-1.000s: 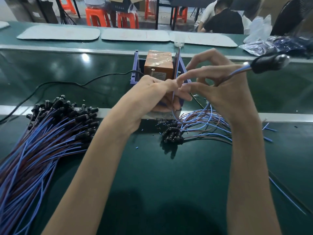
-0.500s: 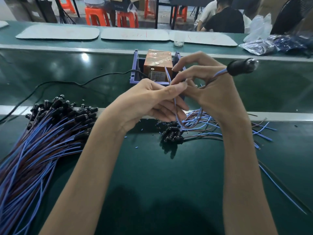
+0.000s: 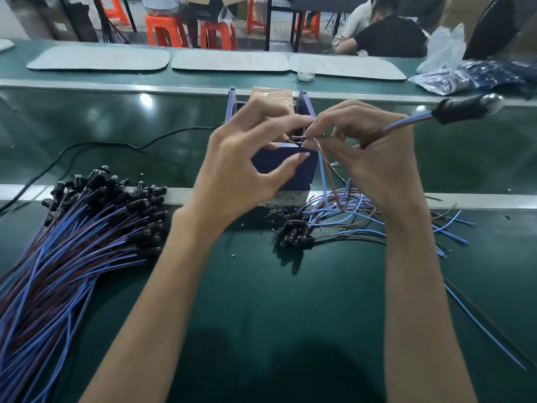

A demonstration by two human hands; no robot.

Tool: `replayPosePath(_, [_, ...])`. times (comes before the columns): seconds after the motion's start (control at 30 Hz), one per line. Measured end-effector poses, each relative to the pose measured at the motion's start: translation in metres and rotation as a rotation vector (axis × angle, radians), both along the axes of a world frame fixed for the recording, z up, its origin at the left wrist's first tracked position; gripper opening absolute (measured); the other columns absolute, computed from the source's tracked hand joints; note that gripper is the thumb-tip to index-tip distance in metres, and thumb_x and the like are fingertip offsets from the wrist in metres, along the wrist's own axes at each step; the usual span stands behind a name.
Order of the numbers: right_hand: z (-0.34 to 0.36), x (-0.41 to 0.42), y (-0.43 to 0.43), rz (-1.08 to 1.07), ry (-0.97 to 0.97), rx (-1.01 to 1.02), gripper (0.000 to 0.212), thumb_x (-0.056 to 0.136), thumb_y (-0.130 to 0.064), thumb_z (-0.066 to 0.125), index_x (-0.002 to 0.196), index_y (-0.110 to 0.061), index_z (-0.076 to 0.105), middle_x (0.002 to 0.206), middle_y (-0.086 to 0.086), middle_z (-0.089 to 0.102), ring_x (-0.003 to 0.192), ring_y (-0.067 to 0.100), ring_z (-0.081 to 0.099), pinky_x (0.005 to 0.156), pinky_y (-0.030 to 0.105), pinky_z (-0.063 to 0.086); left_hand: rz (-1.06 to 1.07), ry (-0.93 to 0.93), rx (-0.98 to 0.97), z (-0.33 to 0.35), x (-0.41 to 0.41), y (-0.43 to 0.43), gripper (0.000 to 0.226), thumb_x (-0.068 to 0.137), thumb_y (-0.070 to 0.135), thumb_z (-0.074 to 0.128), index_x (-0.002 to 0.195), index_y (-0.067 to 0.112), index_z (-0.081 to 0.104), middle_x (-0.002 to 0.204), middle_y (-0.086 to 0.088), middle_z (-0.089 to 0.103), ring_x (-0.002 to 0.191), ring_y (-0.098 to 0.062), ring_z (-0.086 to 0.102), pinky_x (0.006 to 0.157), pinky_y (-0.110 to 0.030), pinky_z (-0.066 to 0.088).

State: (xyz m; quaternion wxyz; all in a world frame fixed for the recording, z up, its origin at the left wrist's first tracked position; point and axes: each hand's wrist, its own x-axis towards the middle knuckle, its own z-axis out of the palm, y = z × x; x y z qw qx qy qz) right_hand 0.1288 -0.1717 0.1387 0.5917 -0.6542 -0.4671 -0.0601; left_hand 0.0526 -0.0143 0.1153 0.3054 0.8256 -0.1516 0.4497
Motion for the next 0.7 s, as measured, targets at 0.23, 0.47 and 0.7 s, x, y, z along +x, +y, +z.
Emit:
replayPosePath(0.23, [0.003,-0.002,-0.003,0.017,0.010,0.021,0.023,0.074,0.000,0.074,0.088,-0.017,0.066,0.077,-0.001,0.065,0.061,0.014,0.054,0.057,0.026,0.042,0.191,-0.266,0.004,-0.013,0.009,-0.016,0.010,0.084,0.003,0.071,0.091,-0.002,0.075,0.075,-0.013,0.069,0.064,-0.017,0.059,0.058,-0.027,0.051])
replayPosePath(0.47, [-0.002,0.006,-0.002,-0.122,0.199,0.274,0.017,0.079,0.002,0.071,0.078,-0.014,0.063,0.069,-0.012,0.069,0.050,-0.002,0.053,0.051,0.014,0.039,0.257,-0.434,-0.207,-0.016,0.009,0.001,0.009,0.085,-0.002,0.068,0.090,0.005,0.068,0.081,-0.008,0.069,0.070,-0.016,0.066,0.065,-0.021,0.054])
replayPosePath(0.7, [-0.009,0.017,0.000,-0.275,0.392,0.398,0.010,0.085,-0.009,0.069,0.078,-0.016,0.067,0.055,-0.014,0.057,0.041,0.005,0.036,0.040,0.016,0.026,0.254,-0.356,-0.428,-0.028,0.017,0.013,0.010,0.086,0.004,0.069,0.094,-0.002,0.070,0.094,-0.009,0.056,0.077,-0.005,0.059,0.068,-0.017,0.048])
